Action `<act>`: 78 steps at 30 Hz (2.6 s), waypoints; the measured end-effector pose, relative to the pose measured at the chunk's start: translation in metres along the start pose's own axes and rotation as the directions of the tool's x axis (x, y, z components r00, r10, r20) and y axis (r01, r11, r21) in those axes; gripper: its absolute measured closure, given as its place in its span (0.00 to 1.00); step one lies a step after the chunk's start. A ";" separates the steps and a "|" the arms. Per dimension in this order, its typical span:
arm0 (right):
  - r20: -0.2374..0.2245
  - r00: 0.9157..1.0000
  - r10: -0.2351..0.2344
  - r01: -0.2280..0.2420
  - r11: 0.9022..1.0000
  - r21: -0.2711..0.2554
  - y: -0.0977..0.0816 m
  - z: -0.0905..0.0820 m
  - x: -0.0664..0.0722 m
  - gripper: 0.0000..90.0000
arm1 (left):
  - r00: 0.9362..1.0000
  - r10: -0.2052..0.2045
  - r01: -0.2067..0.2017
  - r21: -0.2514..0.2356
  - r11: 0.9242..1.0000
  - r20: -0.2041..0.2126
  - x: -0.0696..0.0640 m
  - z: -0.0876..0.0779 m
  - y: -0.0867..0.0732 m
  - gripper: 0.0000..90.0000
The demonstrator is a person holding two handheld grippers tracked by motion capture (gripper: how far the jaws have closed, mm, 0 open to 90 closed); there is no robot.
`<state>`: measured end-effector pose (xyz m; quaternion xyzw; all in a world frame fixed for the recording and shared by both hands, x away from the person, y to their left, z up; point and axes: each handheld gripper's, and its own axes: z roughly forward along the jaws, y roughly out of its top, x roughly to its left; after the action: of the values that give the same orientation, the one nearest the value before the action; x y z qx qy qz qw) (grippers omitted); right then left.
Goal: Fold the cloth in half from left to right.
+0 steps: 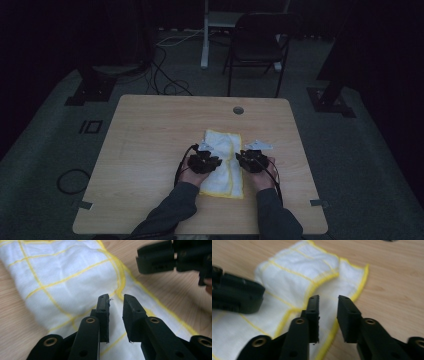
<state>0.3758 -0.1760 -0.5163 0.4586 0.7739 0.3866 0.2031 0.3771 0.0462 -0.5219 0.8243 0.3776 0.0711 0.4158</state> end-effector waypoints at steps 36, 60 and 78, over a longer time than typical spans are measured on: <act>-0.100 0.989 0.106 -0.108 0.994 -0.010 0.030 0.027 -0.016 0.98 | 0.999 -0.022 0.021 -0.055 0.998 -0.033 0.008 -0.031 -0.028 0.82; 0.037 0.998 0.058 -0.059 0.998 0.026 0.027 0.019 -0.032 0.97 | 1.000 0.010 -0.010 0.008 1.000 0.000 -0.006 -0.014 -0.038 0.82; 0.035 0.985 0.166 -0.168 0.984 0.059 0.014 0.030 -0.055 0.81 | 0.988 0.114 -0.114 -0.002 0.993 0.102 -0.048 -0.011 -0.025 0.79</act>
<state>0.4314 -0.2076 -0.5261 0.5336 0.7411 0.3715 0.1673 0.3242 0.0296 -0.5235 0.8478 0.3082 0.0519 0.4283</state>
